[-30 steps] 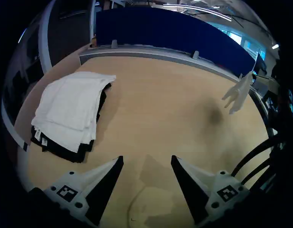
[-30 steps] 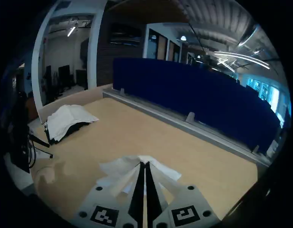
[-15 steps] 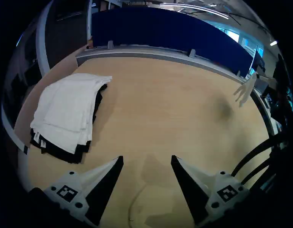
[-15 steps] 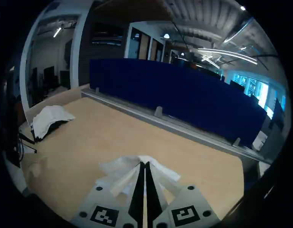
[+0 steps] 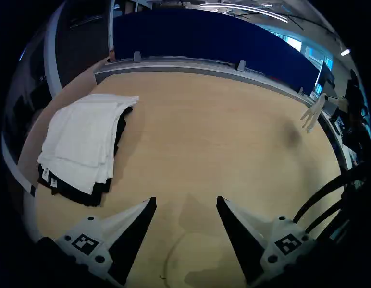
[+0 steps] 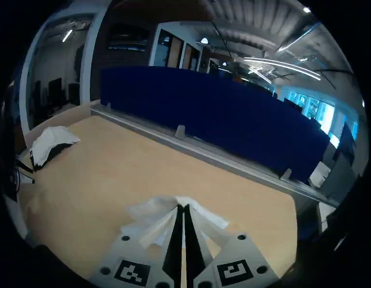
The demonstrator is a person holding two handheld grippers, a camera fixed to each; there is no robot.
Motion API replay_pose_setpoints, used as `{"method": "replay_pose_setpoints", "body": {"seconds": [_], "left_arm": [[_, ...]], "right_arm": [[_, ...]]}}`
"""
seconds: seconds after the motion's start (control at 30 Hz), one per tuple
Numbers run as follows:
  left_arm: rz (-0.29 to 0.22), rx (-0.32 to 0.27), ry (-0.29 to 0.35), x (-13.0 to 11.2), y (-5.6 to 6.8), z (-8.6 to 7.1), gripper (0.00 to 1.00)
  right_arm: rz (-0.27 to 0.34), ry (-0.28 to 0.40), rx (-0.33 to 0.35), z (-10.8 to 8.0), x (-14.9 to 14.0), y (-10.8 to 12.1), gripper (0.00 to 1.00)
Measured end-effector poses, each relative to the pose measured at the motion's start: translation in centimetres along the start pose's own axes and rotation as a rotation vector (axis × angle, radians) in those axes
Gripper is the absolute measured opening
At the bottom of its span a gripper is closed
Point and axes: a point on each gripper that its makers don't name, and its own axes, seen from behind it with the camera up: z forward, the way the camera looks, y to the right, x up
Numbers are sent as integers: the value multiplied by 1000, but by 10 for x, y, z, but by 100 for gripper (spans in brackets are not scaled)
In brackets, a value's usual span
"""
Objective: Fold towel
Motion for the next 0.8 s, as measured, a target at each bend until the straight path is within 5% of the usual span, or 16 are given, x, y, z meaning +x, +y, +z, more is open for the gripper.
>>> {"method": "replay_pose_setpoints", "body": {"seconds": [0.8], "left_arm": [[5,12,-4,-1,3,0,93]], "right_arm": [[50,-51,-7,10,-51,23,2]]}}
